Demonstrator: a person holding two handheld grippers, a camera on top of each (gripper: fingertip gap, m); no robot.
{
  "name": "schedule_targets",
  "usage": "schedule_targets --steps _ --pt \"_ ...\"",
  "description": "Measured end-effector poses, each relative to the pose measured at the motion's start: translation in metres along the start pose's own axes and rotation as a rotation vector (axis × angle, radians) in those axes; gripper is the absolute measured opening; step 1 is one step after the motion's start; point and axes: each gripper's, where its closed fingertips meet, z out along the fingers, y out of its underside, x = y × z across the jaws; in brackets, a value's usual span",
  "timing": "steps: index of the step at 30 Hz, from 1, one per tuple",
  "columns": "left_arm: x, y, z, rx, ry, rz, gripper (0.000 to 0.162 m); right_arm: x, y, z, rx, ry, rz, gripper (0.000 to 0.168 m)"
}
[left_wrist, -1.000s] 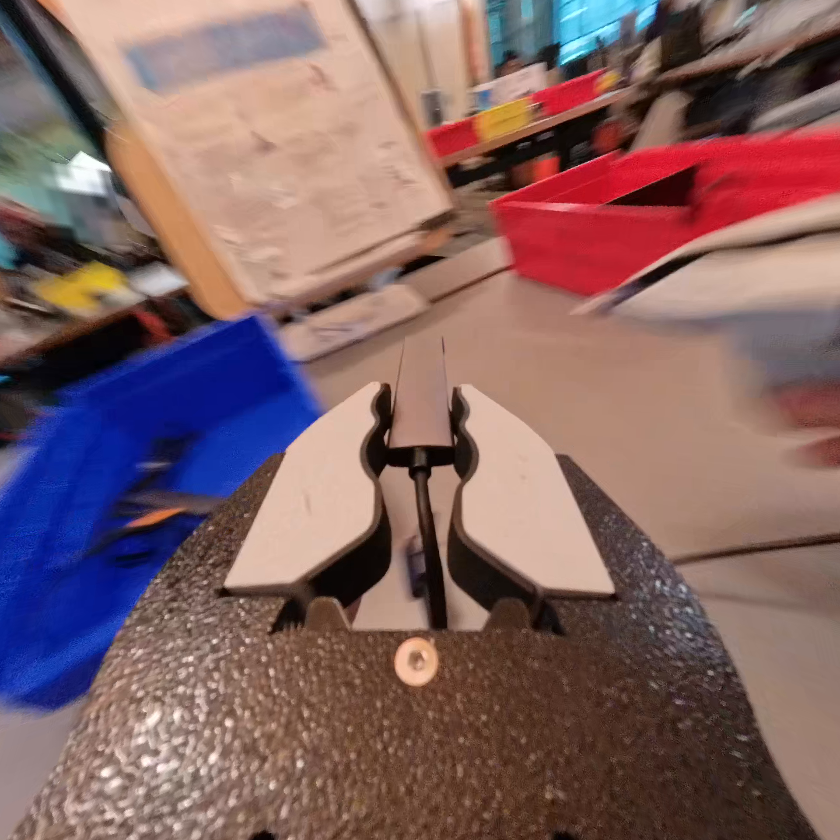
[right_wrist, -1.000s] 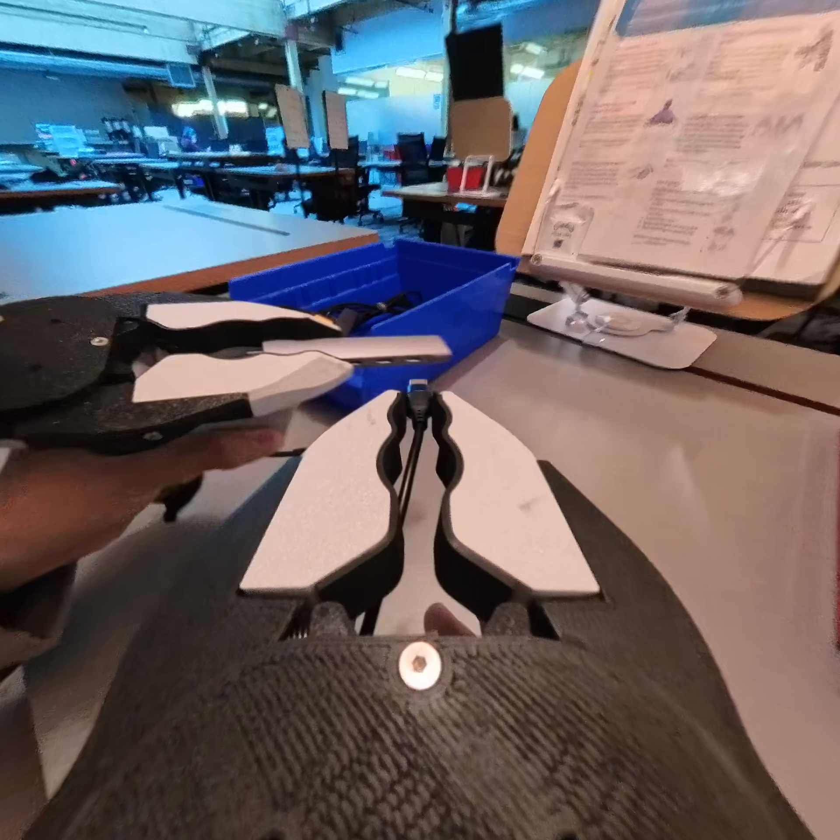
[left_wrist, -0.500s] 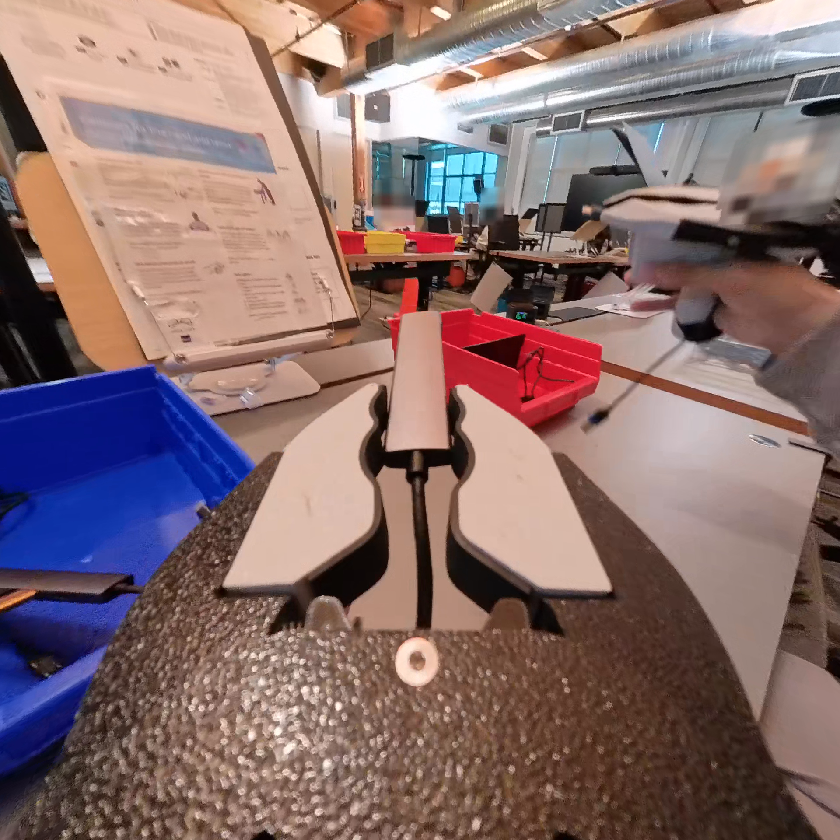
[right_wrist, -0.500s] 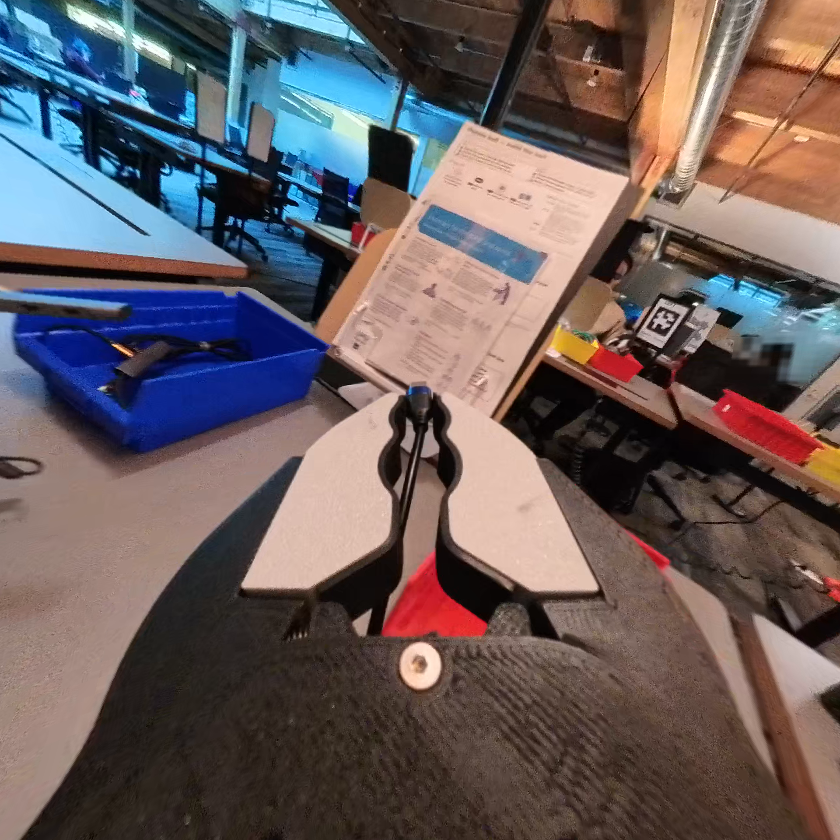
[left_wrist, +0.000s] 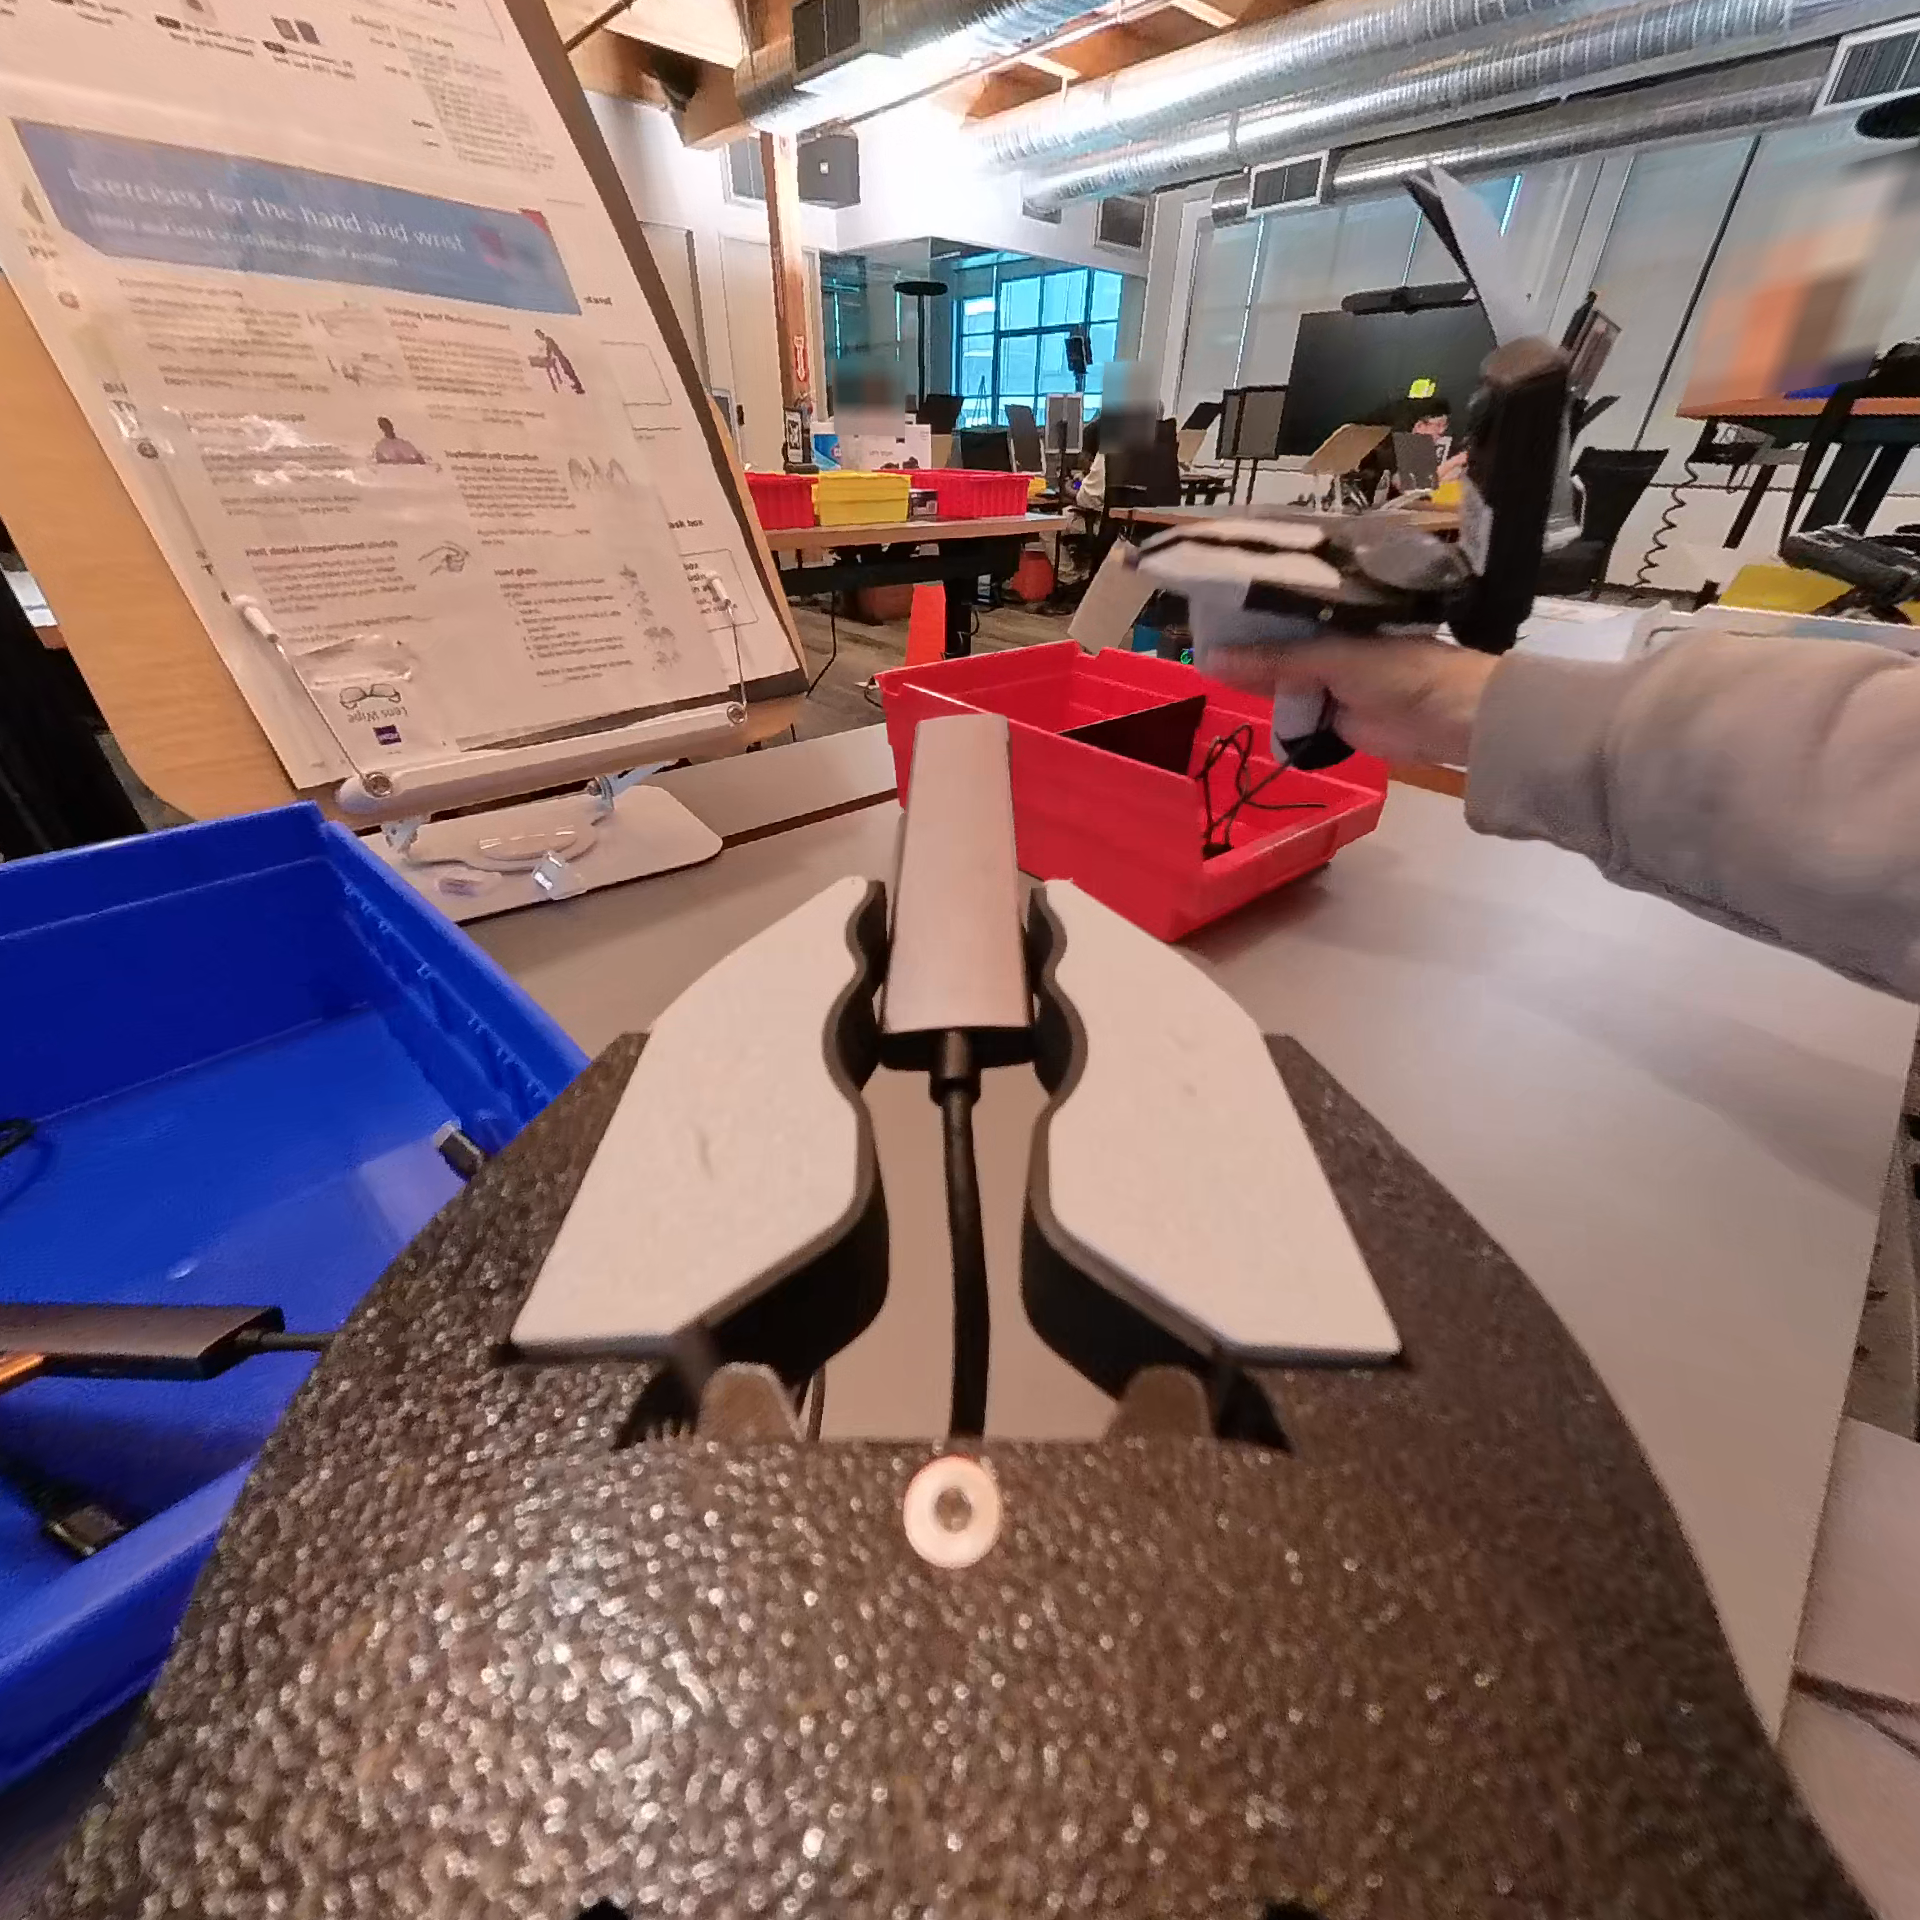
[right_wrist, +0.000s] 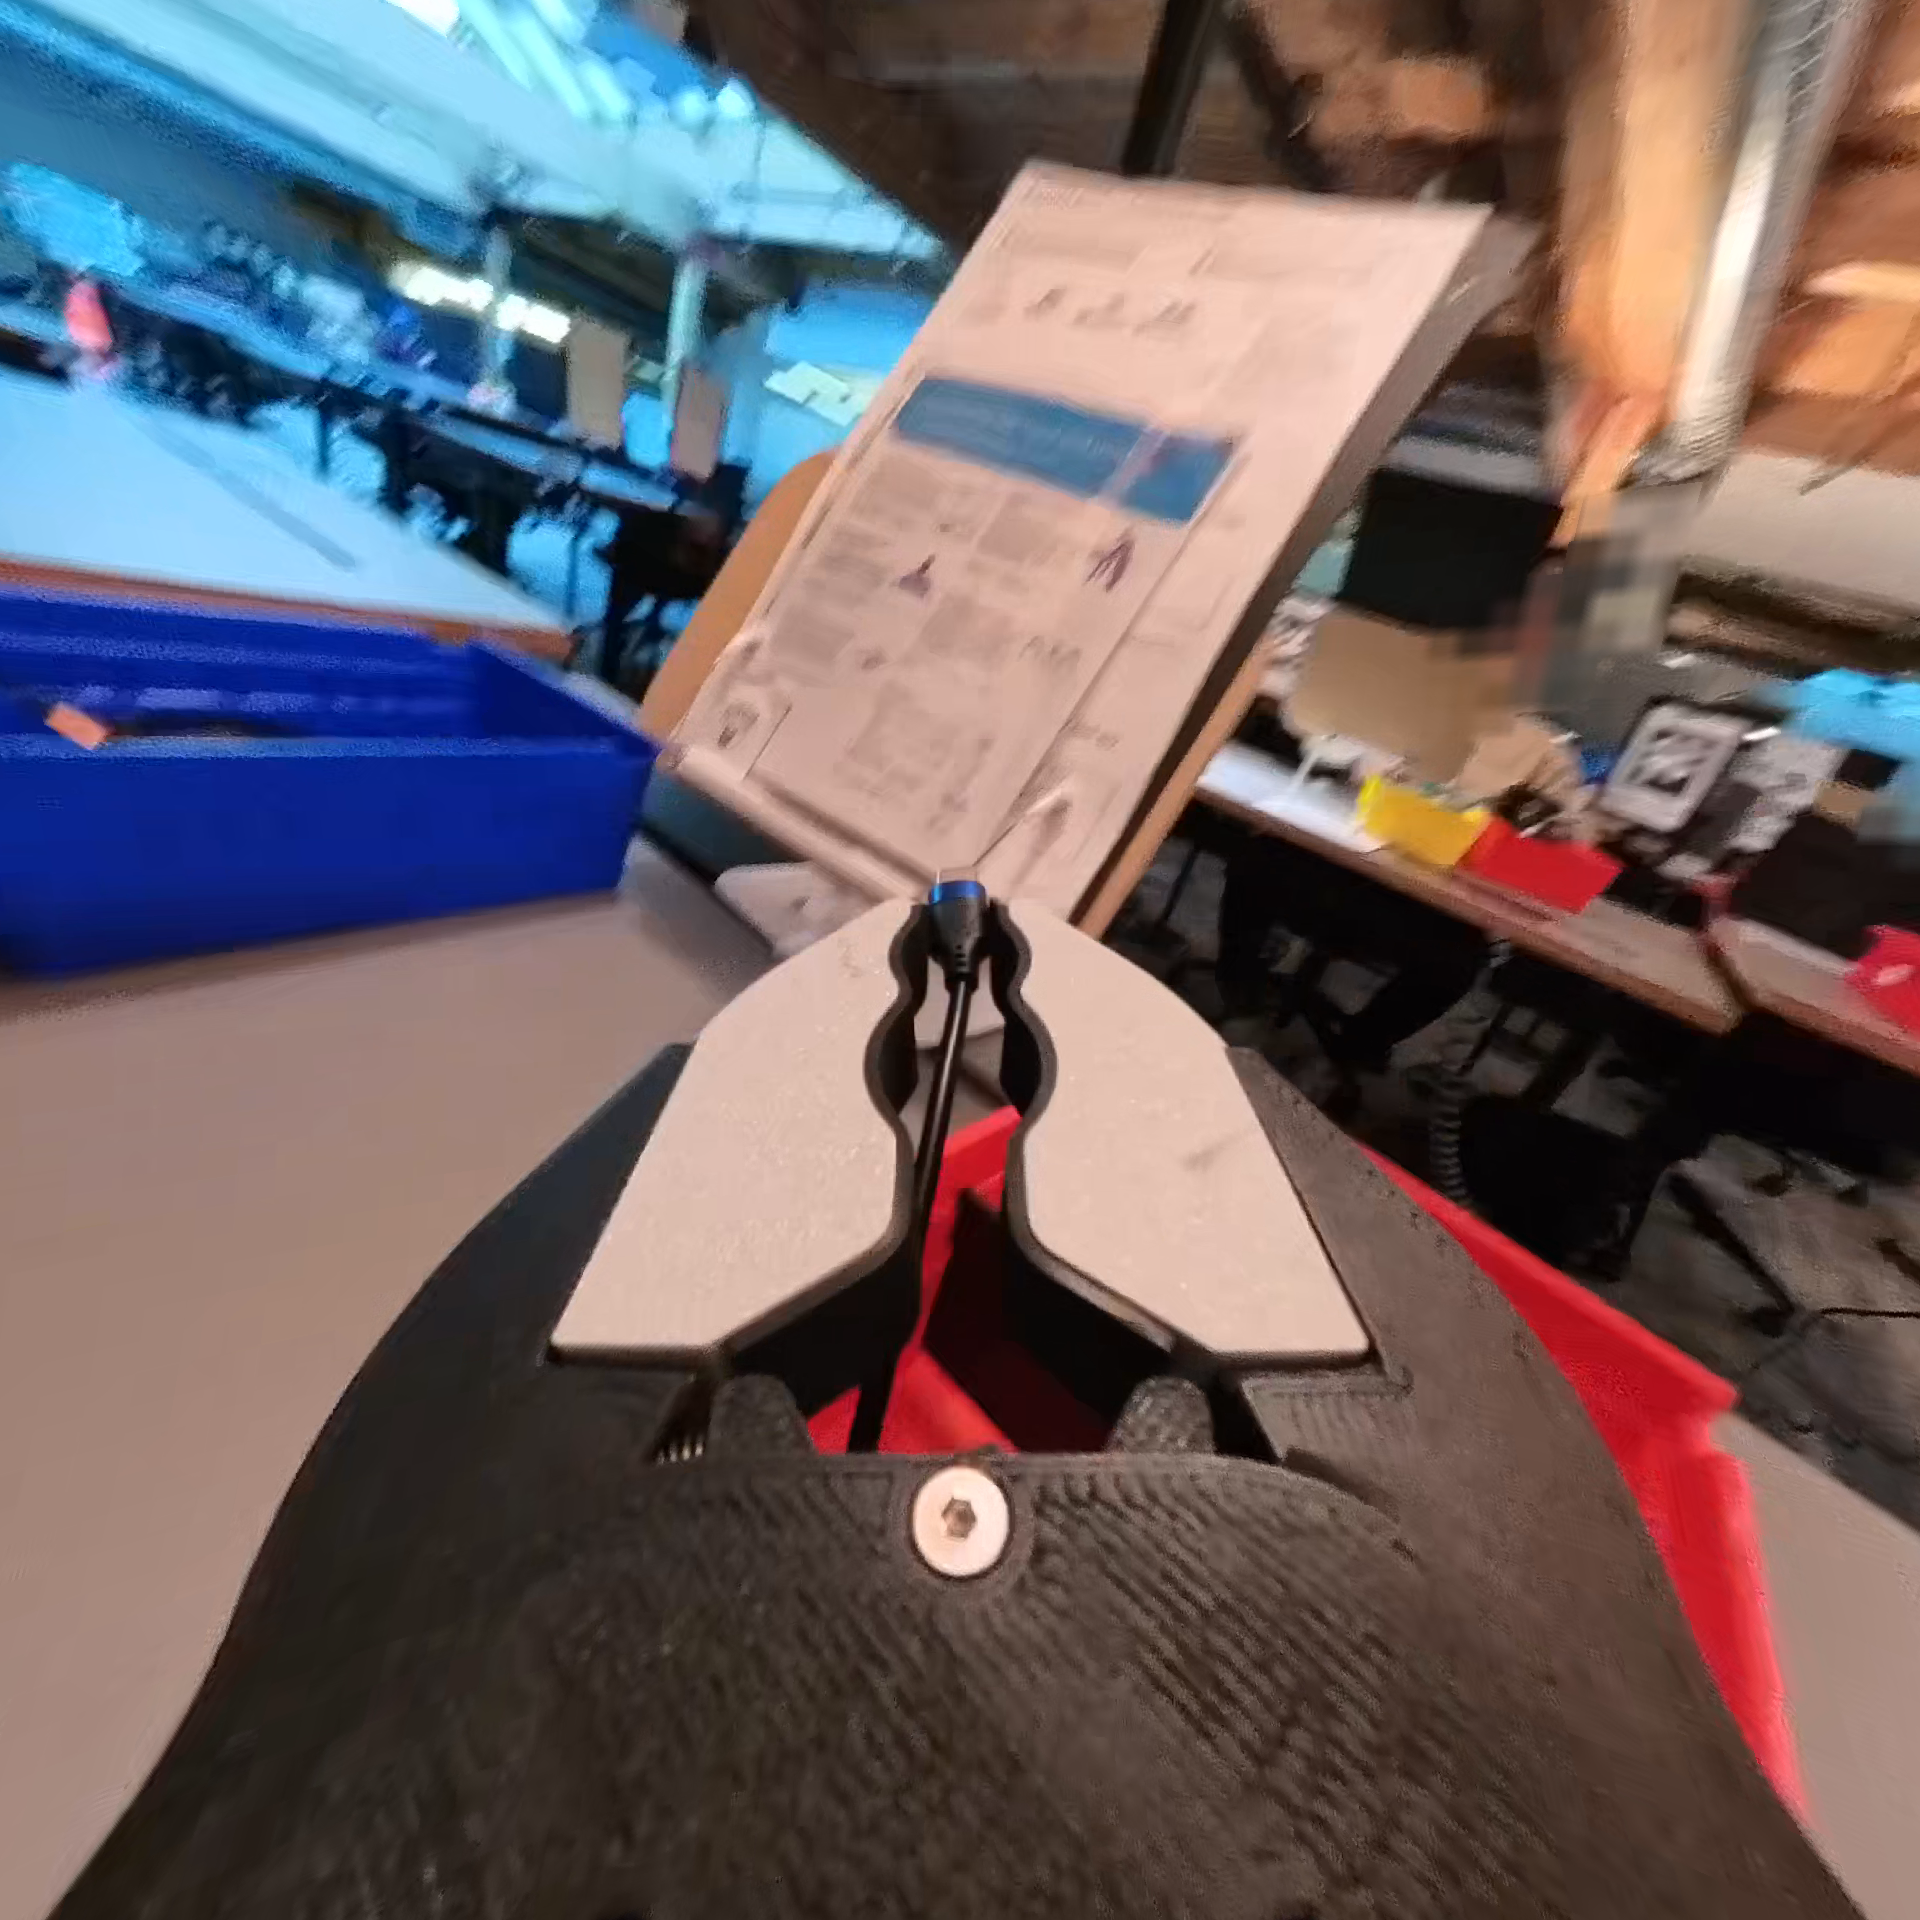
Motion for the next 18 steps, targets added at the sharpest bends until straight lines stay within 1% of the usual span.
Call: schedule_targets --steps 3,4,6,7,8,9,10,12,13,14,15,16,17,18 --pt "-0.001 0.004 0.000 -0.007 0.001 -0.004 0.026 -0.015 0.045 0.005 -0.198 -0.130 0.018 0.011" --pt "-0.002 0.005 0.000 -0.010 0.000 -0.006 0.026 -0.007 0.062 0.001 -0.310 -0.119 -0.016 0.015" --pt "-0.002 0.008 0.002 -0.016 0.005 -0.012 0.026 0.021 0.101 -0.017 -0.624 -0.049 -0.186 0.024" --pt "-0.002 0.010 0.003 -0.021 0.011 -0.016 0.026 0.034 0.114 -0.028 -0.764 -0.023 -0.259 0.028" --pt "-0.002 0.012 0.004 -0.025 0.013 -0.020 0.026 0.039 0.120 -0.038 -0.858 -0.047 -0.304 0.036" --pt "-0.002 0.014 0.005 -0.028 0.015 -0.022 0.026 0.040 0.119 -0.044 -0.903 -0.081 -0.328 0.041" --pt "-0.002 0.016 0.007 -0.033 0.018 -0.025 0.026 0.048 0.111 -0.046 -0.914 -0.059 -0.361 0.047" --pt "0.000 0.020 0.009 -0.044 0.023 -0.028 0.026 0.063 0.083 -0.045 -0.856 0.026 -0.384 0.070" --pt "0.002 0.022 0.010 -0.048 0.028 -0.027 0.026 0.068 0.065 -0.045 -0.813 0.071 -0.375 0.075" --pt "0.004 0.023 0.011 -0.053 0.039 -0.026 0.026 0.069 0.046 -0.045 -0.763 0.118 -0.351 0.072" --pt "0.006 0.024 0.012 -0.058 0.049 -0.025 0.026 0.058 0.030 -0.043 -0.710 0.114 -0.297 0.071" --pt "0.008 0.025 0.012 -0.061 0.058 -0.025 0.026 0.040 0.015 -0.041 -0.651 0.078 -0.242 0.075" --pt "0.012 0.025 0.012 -0.061 0.079 -0.026 0.026 0.016 0.004 -0.039 -0.598 0.022 -0.189 0.079" --pt "0.017 0.025 0.012 -0.054 0.120 -0.030 0.026 -0.021 -0.004 -0.037 -0.554 -0.103 -0.116 0.083"
